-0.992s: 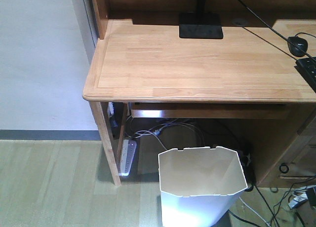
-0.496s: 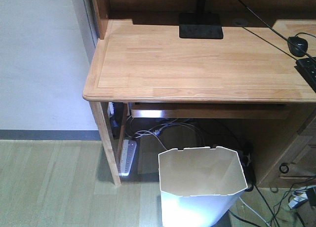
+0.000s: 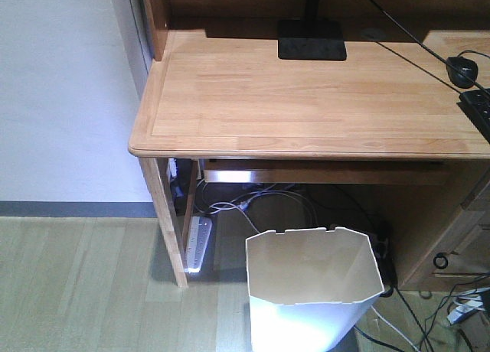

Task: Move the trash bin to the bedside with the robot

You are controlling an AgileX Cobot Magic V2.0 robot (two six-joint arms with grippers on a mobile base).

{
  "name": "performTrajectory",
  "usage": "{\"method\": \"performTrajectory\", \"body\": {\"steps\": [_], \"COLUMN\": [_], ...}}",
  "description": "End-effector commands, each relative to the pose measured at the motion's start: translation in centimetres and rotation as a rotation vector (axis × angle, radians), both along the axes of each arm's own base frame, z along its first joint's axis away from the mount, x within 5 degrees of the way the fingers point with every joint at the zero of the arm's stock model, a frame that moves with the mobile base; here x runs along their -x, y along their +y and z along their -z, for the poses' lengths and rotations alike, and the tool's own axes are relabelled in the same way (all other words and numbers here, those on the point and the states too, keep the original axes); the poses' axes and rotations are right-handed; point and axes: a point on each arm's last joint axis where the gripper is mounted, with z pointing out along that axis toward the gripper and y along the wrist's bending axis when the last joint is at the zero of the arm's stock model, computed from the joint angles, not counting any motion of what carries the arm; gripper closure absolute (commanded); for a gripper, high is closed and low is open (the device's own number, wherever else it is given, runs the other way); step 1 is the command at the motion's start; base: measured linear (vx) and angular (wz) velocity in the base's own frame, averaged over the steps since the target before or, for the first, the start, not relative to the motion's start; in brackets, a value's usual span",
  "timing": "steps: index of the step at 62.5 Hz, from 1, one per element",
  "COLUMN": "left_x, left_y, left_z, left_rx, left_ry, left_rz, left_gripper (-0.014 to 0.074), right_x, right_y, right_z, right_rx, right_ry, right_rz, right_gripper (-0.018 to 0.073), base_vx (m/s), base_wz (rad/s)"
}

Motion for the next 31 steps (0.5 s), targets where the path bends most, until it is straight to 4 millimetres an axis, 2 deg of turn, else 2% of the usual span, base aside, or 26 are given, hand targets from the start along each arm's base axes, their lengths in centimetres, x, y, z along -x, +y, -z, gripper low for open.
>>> {"method": "performTrajectory", "body": {"steps": [1,9,17,25,31], "left_x": [-0.1,-0.1,-0.1,-0.1,-0.1], "left_y": [0.0,0.0,0.0,0.0,0.0], "left_z": [0.2,0.2,0.2,0.2,0.2], "left_rx": [0.014,0.014,0.014,0.014,0.014], "left_ry": [-0.060,-0.060,-0.060,-0.060,-0.060], "left_rz": [0.004,0.004,0.004,0.004,0.004], "left_gripper": [0.0602,0.0602,0.0602,0.0602,0.0602], "right_x": [0.6,0.1,-1.5,-3.5,-4.8], "right_y": [0.0,-0.1,-0.2,-0.3,-0.2], "right_z": [-3.4,-6.2,-8.0,-8.5,-7.8], "right_rx": [0.011,0.011,0.014,0.010,-0.009], "right_ry": [-0.113,-0.025,0.138,0.335,0.494], "right_rz": [-0.003,0.010,0.025,0.038,0.041], "right_gripper": [0.0570,0.0570,0.0570,0.0570,0.0570], "base_vx": [0.00,0.00,0.00,0.00,0.00], "base_wz": [0.00,0.00,0.00,0.00,0.00]}}
